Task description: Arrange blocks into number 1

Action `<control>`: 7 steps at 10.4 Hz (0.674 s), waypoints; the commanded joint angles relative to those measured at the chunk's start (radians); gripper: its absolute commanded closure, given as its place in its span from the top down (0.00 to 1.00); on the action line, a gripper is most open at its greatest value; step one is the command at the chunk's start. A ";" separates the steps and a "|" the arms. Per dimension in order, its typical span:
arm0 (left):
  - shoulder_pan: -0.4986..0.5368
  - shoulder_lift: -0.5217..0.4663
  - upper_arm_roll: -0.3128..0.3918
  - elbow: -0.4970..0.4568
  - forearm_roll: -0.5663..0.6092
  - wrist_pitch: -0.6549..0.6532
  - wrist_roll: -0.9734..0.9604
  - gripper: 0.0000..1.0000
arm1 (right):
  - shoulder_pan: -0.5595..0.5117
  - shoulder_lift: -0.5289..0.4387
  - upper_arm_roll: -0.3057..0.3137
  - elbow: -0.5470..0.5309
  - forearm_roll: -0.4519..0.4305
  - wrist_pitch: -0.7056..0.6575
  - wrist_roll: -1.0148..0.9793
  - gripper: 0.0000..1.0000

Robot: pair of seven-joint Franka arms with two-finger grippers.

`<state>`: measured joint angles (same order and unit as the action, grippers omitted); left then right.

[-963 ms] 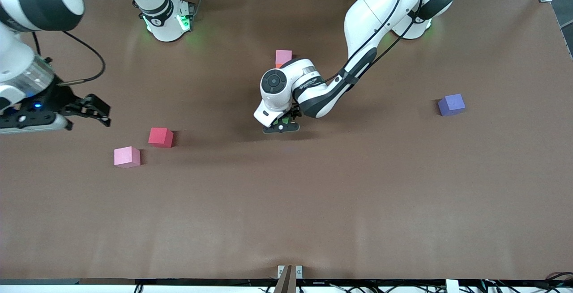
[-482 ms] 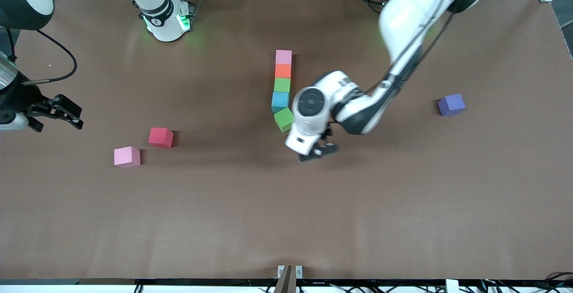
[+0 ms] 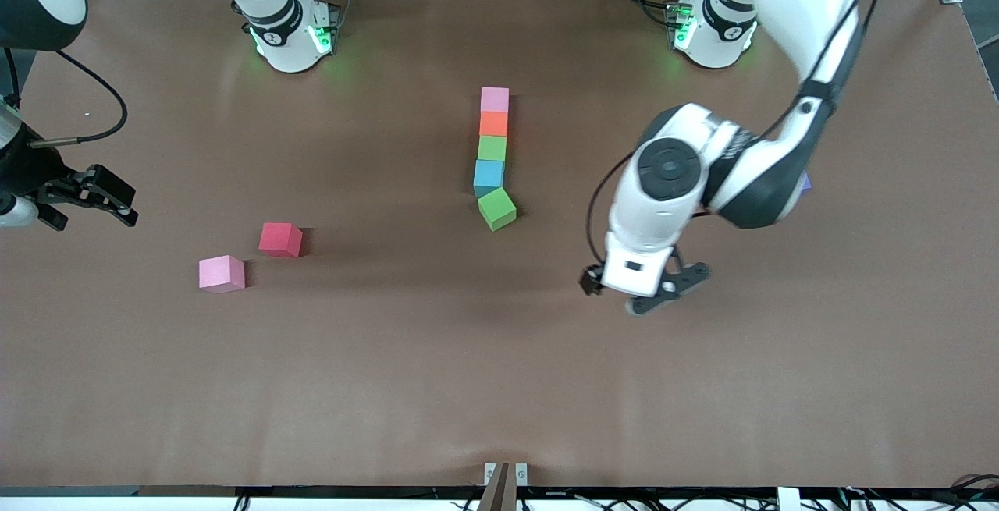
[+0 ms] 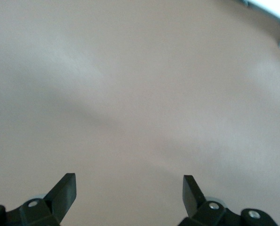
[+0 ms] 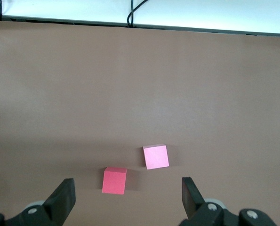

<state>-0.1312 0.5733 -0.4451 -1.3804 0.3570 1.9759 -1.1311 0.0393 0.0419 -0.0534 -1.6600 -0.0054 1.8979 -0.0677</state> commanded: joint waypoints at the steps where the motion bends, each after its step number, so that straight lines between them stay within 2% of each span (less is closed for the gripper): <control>1: 0.047 -0.070 -0.007 -0.029 -0.024 -0.079 0.087 1.00 | 0.010 0.018 -0.011 0.031 -0.007 -0.019 0.008 1.00; 7: 0.056 -0.069 -0.017 -0.035 -0.068 -0.120 0.109 1.00 | 0.019 0.019 -0.013 0.031 -0.007 -0.019 0.046 1.00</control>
<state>-0.0795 0.5238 -0.4548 -1.3924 0.3300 1.8788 -1.0411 0.0475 0.0475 -0.0555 -1.6593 -0.0054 1.8977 -0.0426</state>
